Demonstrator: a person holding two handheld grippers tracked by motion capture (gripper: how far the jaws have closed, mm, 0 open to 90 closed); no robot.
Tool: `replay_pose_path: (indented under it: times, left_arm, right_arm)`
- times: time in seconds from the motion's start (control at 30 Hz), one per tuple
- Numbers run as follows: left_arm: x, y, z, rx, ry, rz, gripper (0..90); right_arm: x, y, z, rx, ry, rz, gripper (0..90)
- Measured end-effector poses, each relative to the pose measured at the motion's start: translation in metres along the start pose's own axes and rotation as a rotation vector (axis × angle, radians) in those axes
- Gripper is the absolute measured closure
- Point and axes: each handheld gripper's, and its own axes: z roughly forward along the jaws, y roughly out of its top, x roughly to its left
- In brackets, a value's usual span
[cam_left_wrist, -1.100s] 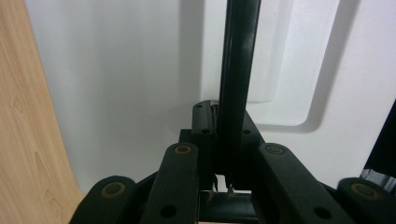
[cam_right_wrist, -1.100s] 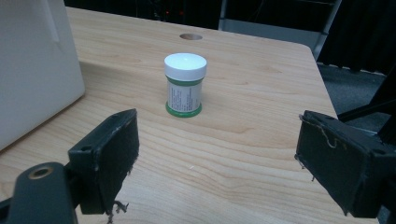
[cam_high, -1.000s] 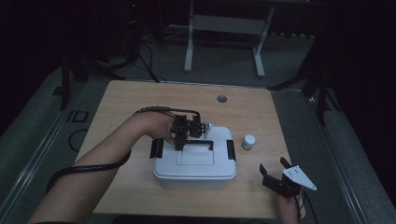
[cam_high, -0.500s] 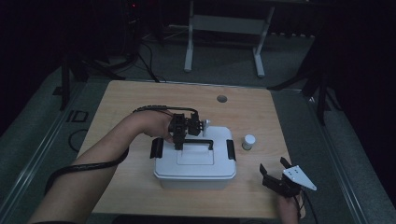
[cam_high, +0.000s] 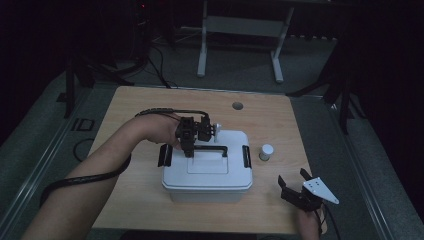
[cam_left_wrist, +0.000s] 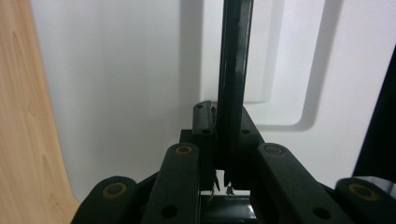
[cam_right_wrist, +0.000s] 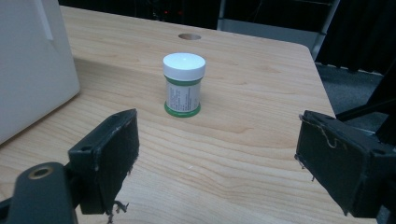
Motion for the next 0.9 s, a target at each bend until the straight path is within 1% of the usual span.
replay_pose_path:
  times: [0.03,0.1,0.13,0.17,0.2,0.23,0.3,0.33,0.37,0.4,0.43,0.47,0.53,0.57,0.6,0.63,0.67,0.73,0.77,0.8,0.9]
  left_arm:
    - [0.0,-0.002,-0.004,-0.012,0.002,-0.009,83.4]
    - [-0.001,-0.007,-0.011,-0.022,0.006,-0.009,83.4]
    - [-0.001,-0.01,-0.014,-0.026,0.004,-0.018,83.4]
    - [-0.002,-0.013,-0.016,-0.027,0.004,-0.02,83.4]
    - [-0.002,-0.016,-0.018,-0.029,0.015,-0.026,83.4]
    - [-0.001,-0.019,-0.02,-0.031,0.009,-0.034,83.4]
    - [-0.002,-0.026,-0.023,-0.034,0.018,-0.047,83.4]
    - [-0.002,-0.03,-0.024,-0.036,0.011,-0.056,83.4]
    - [-0.002,-0.034,-0.026,-0.038,0.02,-0.059,83.4]
    - [-0.001,-0.04,-0.027,-0.043,0.019,-0.073,83.4]
    - [-0.002,-0.043,-0.028,-0.045,0.015,-0.074,83.4]
    - [-0.002,-0.048,-0.029,-0.048,0.02,-0.082,83.4]
    - [-0.002,-0.058,-0.031,-0.046,0.02,-0.099,83.4]
    - [-0.002,-0.063,-0.032,-0.046,0.031,-0.114,83.4]
    - [-0.001,-0.068,-0.033,-0.045,0.03,-0.123,83.4]
    - [-0.002,-0.073,-0.035,-0.043,0.044,-0.13,83.4]
    - [-0.002,-0.079,-0.037,-0.051,0.043,-0.147,83.4]
    - [-0.003,-0.089,-0.04,-0.069,0.041,-0.156,83.4]
    - [-0.003,-0.095,-0.041,-0.08,0.044,-0.172,83.4]
    - [-0.002,-0.1,-0.043,-0.084,0.048,-0.179,83.4]
    - [-0.002,-0.117,-0.045,-0.091,0.061,-0.224,83.4]
  right_arm:
    - [0.0,0.0,0.0,0.001,0.0,0.0,12.9]
    - [0.0,0.0,0.0,0.002,-0.001,-0.002,12.9]
    - [0.0,0.0,0.0,0.002,-0.002,-0.001,12.9]
    - [0.0,0.0,0.0,0.002,-0.002,-0.001,12.9]
    - [0.0,0.0,0.0,0.002,-0.002,0.0,12.9]
    - [0.0,0.0,0.0,0.002,-0.002,-0.001,12.9]
    - [0.0,0.0,0.0,0.002,-0.002,-0.001,12.9]
    - [0.0,0.0,0.0,0.002,-0.003,-0.001,12.9]
    - [0.0,0.0,0.0,0.003,-0.003,-0.001,12.9]
    - [0.0,0.0,0.0,0.005,-0.003,-0.002,12.9]
    - [0.0,0.0,0.0,0.004,-0.004,-0.003,12.9]
    - [0.0,0.0,0.0,0.004,-0.003,-0.003,12.9]
    - [0.0,0.0,0.001,0.006,-0.004,-0.005,12.9]
    - [0.0,0.0,0.001,0.006,-0.005,-0.005,12.9]
    - [0.0,0.0,0.001,0.005,-0.005,-0.004,12.9]
    - [0.0,0.0,0.001,0.006,-0.005,-0.005,12.9]
    - [0.0,0.0,0.001,0.007,-0.006,-0.006,12.9]
    - [0.0,0.0,0.001,0.006,-0.006,-0.005,12.9]
    - [0.0,0.0,0.001,0.007,-0.006,-0.003,12.9]
    - [0.0,0.0,0.001,0.007,-0.006,-0.002,12.9]
    - [0.0,0.0,0.001,0.007,-0.007,-0.003,12.9]
